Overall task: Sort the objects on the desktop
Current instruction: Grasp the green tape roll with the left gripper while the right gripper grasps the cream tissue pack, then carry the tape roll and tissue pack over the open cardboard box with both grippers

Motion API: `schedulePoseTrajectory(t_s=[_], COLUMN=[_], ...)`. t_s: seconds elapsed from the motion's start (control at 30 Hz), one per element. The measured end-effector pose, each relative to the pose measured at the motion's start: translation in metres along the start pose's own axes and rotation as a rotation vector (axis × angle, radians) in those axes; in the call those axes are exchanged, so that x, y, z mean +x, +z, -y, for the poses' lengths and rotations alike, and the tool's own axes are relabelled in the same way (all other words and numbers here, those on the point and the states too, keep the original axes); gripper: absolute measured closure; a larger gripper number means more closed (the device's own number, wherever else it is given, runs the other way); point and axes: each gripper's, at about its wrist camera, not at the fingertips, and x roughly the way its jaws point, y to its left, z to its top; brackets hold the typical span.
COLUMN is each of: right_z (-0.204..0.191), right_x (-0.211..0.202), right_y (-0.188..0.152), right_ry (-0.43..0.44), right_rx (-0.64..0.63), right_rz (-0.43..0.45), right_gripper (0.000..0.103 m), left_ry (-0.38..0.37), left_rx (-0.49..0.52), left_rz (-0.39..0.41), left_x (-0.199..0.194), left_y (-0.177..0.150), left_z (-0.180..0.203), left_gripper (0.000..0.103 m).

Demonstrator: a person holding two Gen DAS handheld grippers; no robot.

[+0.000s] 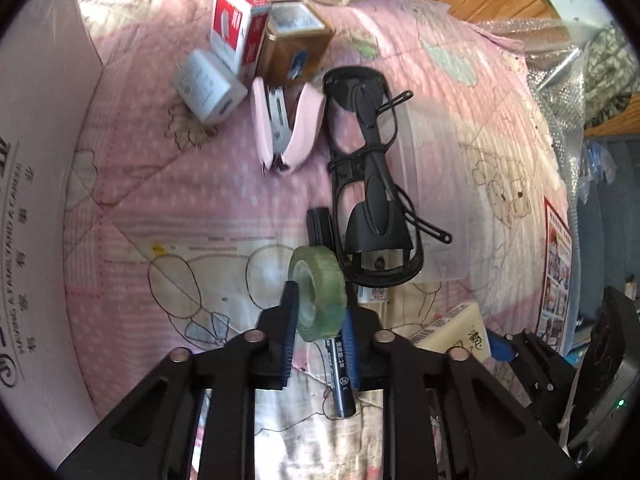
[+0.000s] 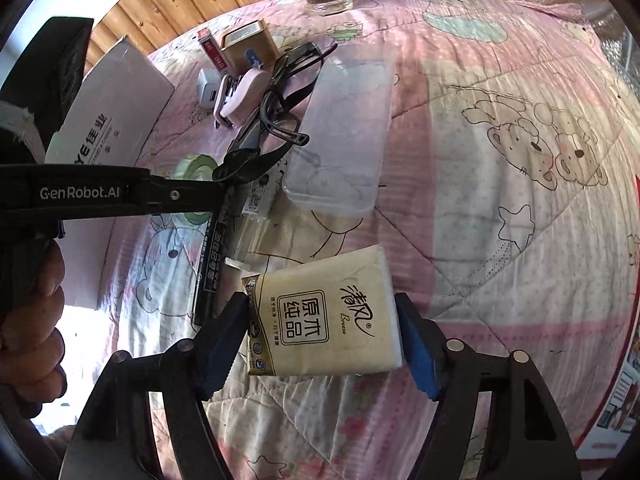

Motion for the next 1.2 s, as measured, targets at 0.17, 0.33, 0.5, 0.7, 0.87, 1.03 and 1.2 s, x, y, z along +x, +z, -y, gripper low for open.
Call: schedulePoseTrajectory(t_s=[0.17,0.33,0.5,0.7,0.87,1.03,1.2], right_z=[0.003,0.019,0.016,-0.009,-0.011,-0.007,-0.025], right_x=[-0.006,-0.010,-0.003,0.021,0.016,-0.012,-0.034], right_y=[-0.003,0.004,0.010,0.008,0.003,0.003,0.002], right_ry=[0.020,0.040,0.024,-0.037,-0.079,-0.081,-0.063], right_rx=[0.025,0.054,0.074,-0.050,-0.062,-0.061,-0.079], right_rz=[-0.002,0.006,0.021,-0.005,0.017,0.046,0.088], right_gripper=[0.039,0.055,0.049,0.021,0.030,0.031,0.031], left_ry=[0.001,-0.001,0.000,0.001,-0.005,-0.013,0.005], left_rx=[-0.016,-0.015,-0.022,-0.024,-0.027,-0.033,-0.032], left_rz=[0.008,0.023,0.040,0.054,0.086,0.117,0.157], left_x=[0.001,-0.008,-0.016,-0.025,-0.041,-0.056,-0.076], left_y=[0.008,0.004,-0.001,-0.013,-0.019,-0.026,-0.036], left_z=[-0.001,-0.002,-0.004,-0.005,-0.007,-0.006,-0.005], left_gripper=[0.093,0.093,0.093,0.093,0.093,0.093,0.093])
